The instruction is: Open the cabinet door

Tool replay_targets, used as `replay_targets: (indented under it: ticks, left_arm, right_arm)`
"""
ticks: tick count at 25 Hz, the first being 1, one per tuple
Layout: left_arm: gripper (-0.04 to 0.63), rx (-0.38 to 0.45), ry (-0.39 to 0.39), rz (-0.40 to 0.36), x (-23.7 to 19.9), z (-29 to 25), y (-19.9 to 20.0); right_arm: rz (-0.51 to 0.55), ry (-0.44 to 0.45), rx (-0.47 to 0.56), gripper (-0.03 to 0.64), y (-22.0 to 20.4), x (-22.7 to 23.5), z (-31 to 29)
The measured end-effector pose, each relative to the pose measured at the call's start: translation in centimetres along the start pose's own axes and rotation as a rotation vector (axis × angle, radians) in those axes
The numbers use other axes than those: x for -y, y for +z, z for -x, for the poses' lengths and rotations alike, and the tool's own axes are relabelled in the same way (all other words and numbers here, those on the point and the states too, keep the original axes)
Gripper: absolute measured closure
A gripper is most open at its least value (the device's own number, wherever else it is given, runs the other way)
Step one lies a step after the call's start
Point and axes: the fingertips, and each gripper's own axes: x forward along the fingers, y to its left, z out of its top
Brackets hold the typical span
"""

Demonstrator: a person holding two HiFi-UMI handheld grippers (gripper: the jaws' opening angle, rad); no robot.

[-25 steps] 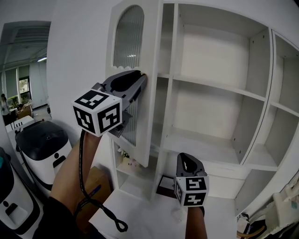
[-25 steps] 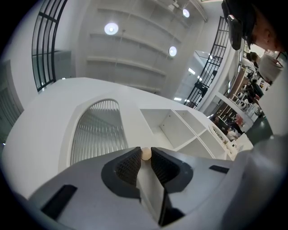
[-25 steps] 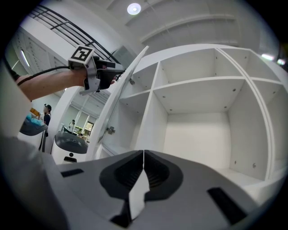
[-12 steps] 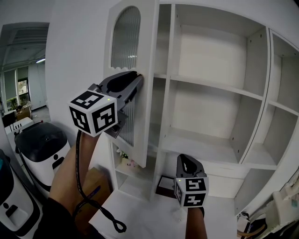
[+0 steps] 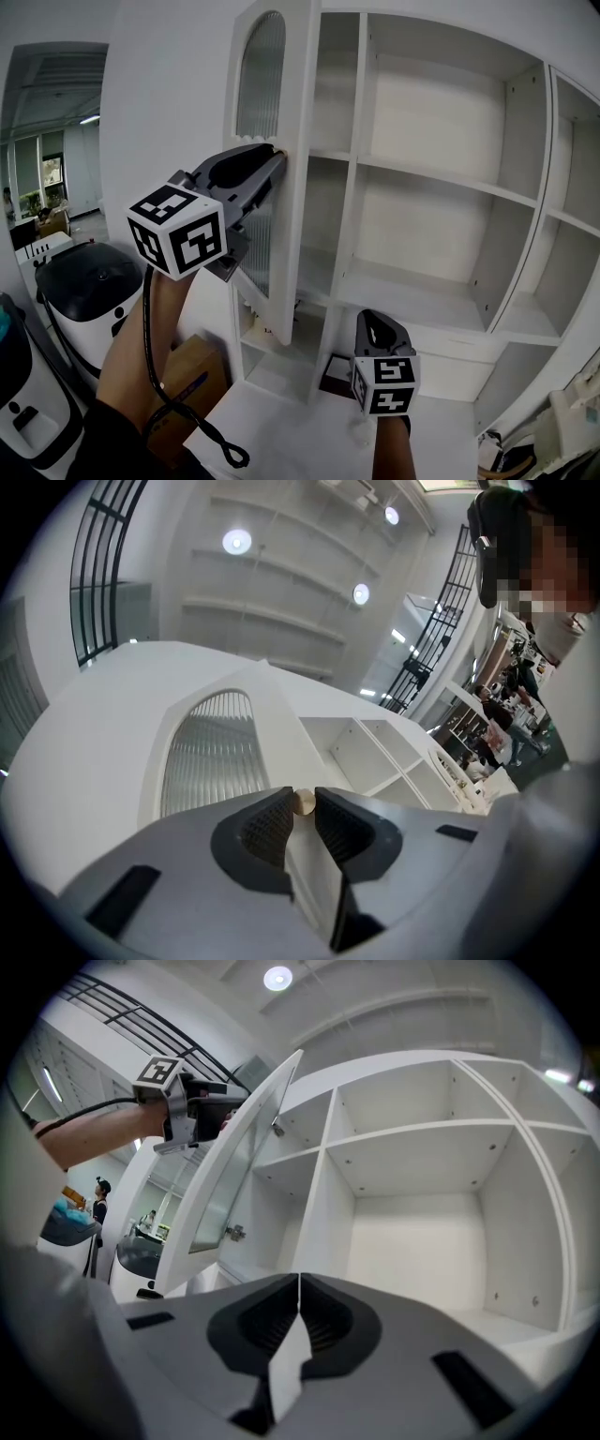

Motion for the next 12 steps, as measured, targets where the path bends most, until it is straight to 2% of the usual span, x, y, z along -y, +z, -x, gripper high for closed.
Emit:
replay_targets:
  ticks: [12]
  left_arm:
    - [0.52, 0.045, -0.024, 0.025, -1.9, 5.2, 2.1]
  right_arm:
    - [0.01, 0.05, 0.008, 0.595, 0.7, -4.2, -1.3]
